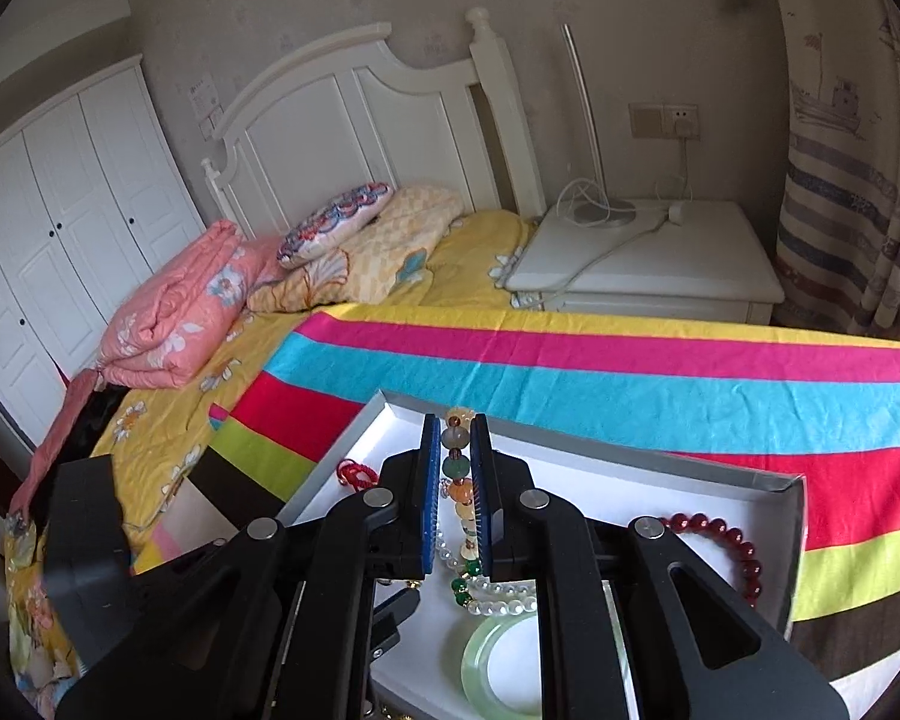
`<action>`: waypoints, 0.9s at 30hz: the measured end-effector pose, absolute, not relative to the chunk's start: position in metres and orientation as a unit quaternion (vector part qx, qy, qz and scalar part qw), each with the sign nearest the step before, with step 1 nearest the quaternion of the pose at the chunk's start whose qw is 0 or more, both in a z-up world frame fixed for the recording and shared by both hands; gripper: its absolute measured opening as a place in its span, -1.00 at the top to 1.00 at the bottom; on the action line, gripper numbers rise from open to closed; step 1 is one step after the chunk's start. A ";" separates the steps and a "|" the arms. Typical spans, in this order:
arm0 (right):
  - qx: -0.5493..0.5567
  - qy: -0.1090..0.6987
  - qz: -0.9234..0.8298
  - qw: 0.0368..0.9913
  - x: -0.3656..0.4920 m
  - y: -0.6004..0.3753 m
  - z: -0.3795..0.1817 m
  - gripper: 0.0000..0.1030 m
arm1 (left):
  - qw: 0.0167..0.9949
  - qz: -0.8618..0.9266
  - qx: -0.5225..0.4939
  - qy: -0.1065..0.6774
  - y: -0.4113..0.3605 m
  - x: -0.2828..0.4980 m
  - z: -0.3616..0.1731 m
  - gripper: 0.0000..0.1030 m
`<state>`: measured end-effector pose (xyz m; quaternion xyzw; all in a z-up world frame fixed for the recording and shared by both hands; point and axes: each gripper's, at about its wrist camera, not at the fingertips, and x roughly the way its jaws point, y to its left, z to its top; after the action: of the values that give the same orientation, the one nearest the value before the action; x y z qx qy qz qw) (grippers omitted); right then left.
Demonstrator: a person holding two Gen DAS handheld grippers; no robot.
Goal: Organize jewelry
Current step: 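Drop the multicolor bracelet into the box with the right tool while the left drops the bangle, then reach the right tool to the gold pin brooch and close on it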
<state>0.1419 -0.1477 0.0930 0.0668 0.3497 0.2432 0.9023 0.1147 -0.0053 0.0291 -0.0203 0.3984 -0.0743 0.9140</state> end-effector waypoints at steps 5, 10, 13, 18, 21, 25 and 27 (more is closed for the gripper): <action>0.073 0.360 0.242 0.898 0.138 -0.153 0.084 0.73 | 0.922 -0.066 -0.031 0.380 0.011 0.103 0.036 -0.55; 0.079 0.348 0.249 0.900 0.112 -0.175 0.088 0.71 | 0.928 -0.057 -0.049 0.365 0.032 0.083 0.046 -0.70; 0.073 0.336 0.258 0.903 0.086 -0.189 0.089 0.44 | 0.929 -0.053 -0.066 0.360 0.048 0.066 0.049 -0.75; 0.058 0.330 0.278 0.900 0.042 -0.199 0.079 0.09 | 0.925 -0.041 -0.076 0.370 0.066 0.040 0.048 -0.78; 0.037 0.338 0.279 0.898 0.024 -0.195 0.068 0.09 | 0.924 -0.035 -0.065 0.376 0.069 0.022 0.045 -0.81; -0.003 0.345 0.283 0.895 0.000 -0.180 0.052 0.09 | 0.924 -0.024 -0.049 0.378 0.071 0.001 0.035 -0.87; -0.014 0.349 0.293 0.890 -0.008 -0.171 0.047 0.09 | 0.922 -0.032 -0.050 0.383 0.073 -0.006 0.029 -0.87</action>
<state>-0.0079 -0.1711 0.0466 -0.0139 0.3487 0.2933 0.8900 -0.0063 0.0726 0.0294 -0.0500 0.3829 -0.0319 0.9219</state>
